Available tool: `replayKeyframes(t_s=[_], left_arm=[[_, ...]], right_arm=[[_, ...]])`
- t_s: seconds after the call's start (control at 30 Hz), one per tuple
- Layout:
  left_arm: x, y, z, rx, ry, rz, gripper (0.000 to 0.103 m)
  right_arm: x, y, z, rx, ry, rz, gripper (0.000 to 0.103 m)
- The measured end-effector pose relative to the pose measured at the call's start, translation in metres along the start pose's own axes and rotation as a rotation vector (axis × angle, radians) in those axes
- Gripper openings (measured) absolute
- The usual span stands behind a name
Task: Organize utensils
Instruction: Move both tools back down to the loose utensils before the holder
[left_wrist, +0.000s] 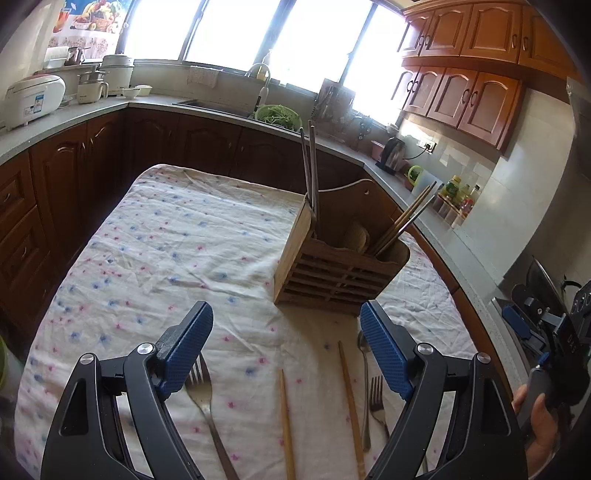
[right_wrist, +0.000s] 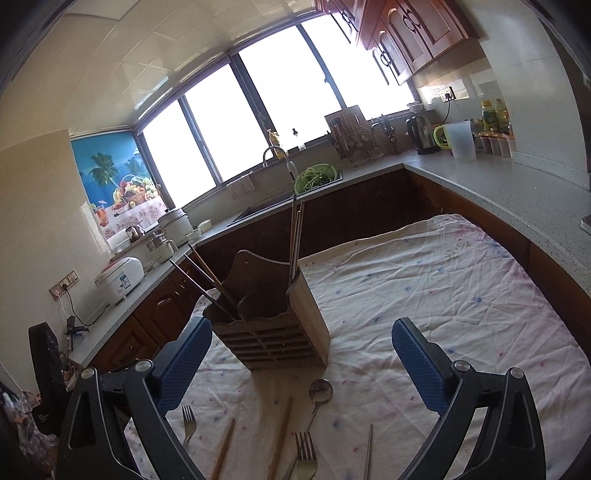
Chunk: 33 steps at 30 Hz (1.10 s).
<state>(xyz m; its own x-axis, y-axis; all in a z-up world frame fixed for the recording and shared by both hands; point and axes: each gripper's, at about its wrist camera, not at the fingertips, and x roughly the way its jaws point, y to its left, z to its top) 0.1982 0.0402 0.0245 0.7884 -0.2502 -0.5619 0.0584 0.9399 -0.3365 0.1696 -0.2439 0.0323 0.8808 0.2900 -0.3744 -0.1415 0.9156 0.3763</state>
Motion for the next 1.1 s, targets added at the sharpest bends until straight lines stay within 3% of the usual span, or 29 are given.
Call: replayKeyframes(t_s=[0.3, 0.6, 1.1], left_arm=[[-0.011, -0.001, -0.034, 0.023, 0.06, 0.017, 0.084], [-0.009, 0.007, -0.066, 0.012, 0.123, 0.048, 0.084], [0.008, 0.0, -0.076, 0.053, 0.182, 0.056, 0.084]], right_arm=[[-0.03, -0.008, -0.038, -0.036, 0.038, -0.058, 0.099], [-0.033, -0.014, -0.074, -0.082, 0.116, -0.112, 0.099], [-0.015, -0.018, -0.09, -0.105, 0.206, -0.136, 0.087]])
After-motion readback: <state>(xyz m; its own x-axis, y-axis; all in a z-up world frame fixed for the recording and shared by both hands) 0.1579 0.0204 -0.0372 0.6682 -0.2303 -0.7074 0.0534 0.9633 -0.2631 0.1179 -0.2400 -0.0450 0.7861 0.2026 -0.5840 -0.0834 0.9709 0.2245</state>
